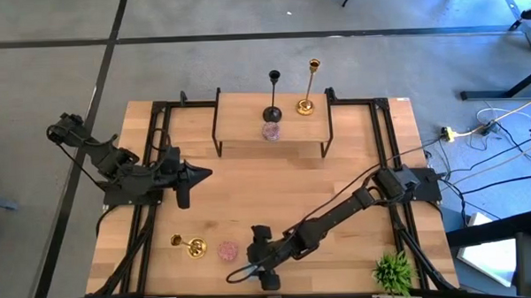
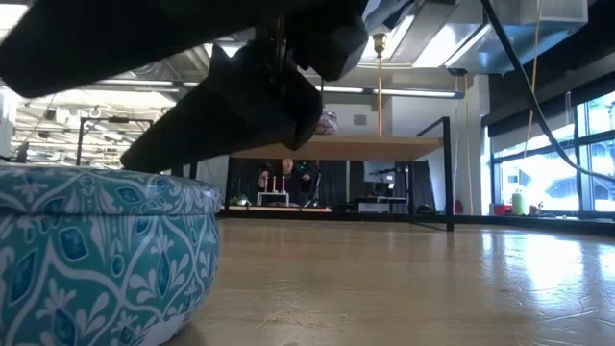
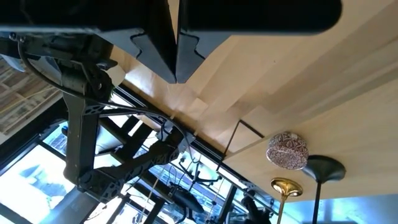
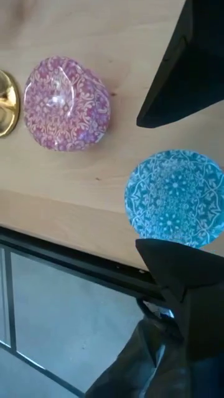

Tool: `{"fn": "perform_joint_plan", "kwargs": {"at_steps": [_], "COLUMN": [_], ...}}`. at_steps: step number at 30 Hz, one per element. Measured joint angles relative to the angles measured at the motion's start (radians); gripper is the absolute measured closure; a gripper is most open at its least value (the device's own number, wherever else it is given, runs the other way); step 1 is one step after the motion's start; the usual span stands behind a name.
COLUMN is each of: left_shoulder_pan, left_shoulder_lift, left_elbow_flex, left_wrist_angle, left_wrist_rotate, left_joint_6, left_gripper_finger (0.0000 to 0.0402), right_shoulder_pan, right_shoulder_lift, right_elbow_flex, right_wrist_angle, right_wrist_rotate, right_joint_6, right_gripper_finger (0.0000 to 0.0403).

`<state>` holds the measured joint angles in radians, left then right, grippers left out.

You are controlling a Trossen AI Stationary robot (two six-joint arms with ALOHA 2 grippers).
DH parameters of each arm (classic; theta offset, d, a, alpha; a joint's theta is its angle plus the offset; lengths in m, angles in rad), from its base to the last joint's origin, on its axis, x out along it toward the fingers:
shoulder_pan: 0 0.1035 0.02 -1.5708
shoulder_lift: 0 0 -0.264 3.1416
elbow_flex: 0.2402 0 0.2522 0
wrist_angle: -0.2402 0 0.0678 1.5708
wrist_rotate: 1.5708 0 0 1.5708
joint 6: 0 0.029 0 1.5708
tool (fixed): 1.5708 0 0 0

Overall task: Pick & Place candle stick holders
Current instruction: Put the blue candle on the shelf

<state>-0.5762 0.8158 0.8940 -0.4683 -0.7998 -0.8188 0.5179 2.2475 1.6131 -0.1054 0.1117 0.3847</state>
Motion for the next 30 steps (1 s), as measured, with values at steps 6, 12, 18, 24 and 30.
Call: {"fn": "perform_joint_plan", "kwargs": {"at_steps": [6, 12, 18, 24, 30], "left_shoulder_pan": [0.000, 0.000, 0.000, 0.000, 0.000], "left_shoulder_lift": [0.000, 0.000, 0.000, 0.000, 0.000], "left_elbow_flex": [0.000, 0.000, 0.000, 0.000, 0.000], "left_wrist_angle": [0.000, 0.000, -0.002, -0.003, -0.003], "left_wrist_rotate": [-0.001, -0.001, -0.013, -0.017, -0.018], "left_joint_6": [0.002, 0.002, 0.002, 0.002, -0.003], "left_gripper_finger": [0.0400, 0.0400, 0.0399, 0.0399, 0.0400], "right_shoulder_pan": [0.002, 0.030, 0.044, 0.048, 0.048], "right_shoulder_lift": [0.000, 0.000, 0.001, 0.036, 0.040], "right_elbow_flex": [0.000, 0.000, 0.000, 0.000, 0.002], "right_wrist_angle": [-0.010, -0.027, -0.027, 0.007, -0.021], "right_wrist_rotate": [-0.025, -0.063, -0.026, -0.040, -0.038], "right_joint_6": [0.019, 0.057, 0.056, 0.078, 0.090], "right_gripper_finger": [0.0087, 0.0086, 0.0086, 0.0086, 0.0086]}}
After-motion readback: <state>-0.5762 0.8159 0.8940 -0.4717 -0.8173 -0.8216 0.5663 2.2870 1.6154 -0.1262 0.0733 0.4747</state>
